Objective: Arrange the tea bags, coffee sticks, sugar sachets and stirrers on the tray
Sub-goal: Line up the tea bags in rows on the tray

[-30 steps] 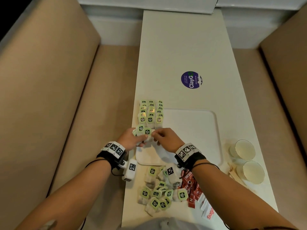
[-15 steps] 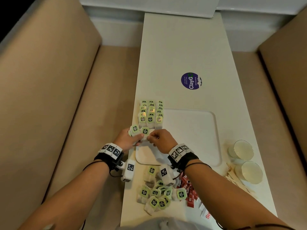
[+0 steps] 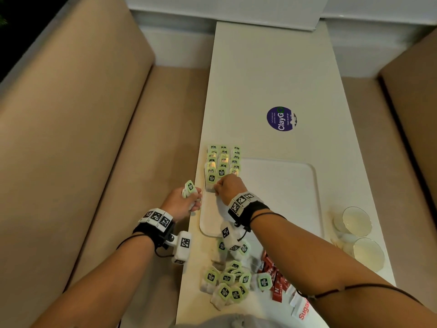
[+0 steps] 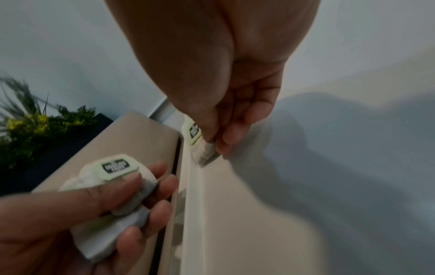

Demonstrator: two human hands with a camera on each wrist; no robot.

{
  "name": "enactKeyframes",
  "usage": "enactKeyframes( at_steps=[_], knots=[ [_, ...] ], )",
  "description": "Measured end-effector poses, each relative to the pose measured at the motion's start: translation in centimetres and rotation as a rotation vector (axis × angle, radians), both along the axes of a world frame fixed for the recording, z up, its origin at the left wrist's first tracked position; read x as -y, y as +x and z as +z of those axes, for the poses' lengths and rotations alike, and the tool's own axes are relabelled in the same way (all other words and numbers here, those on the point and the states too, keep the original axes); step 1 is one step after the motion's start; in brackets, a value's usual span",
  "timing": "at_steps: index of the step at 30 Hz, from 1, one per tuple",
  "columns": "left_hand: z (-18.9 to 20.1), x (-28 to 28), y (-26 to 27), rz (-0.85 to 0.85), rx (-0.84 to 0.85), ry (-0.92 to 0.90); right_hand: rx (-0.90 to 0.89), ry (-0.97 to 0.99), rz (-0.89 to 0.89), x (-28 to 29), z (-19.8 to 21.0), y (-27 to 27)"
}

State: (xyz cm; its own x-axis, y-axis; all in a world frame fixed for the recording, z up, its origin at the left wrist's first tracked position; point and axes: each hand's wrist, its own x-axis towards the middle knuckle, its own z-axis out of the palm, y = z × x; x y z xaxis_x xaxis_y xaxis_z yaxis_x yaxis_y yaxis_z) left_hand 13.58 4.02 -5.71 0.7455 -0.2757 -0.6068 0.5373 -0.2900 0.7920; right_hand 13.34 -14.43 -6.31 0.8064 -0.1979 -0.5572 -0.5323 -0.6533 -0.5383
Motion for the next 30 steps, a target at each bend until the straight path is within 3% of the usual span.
enactKeyframes(
  at_steps=[11,16,19,30],
  knots=[
    [0.0,0.0,-0.1,0.039,0.016,0.058,0.03,-0.079,-0.028,-0.5,1.4,-0.2],
    [-0.2,0.0,0.0,-0.004,0.078,0.081,0.235,0.177,0.012,-0.7,1.2,-1.8],
    [0.1,0.2,0.0,-0.048,0.109,0.069,0.231,0.306,0.095,-0.9,1.2,-2.5],
    [0.3,1.0,0.1,-0.05,0.12,0.029,0.235,0.32,0.06,-0.3,0.6,-4.2]
  ],
)
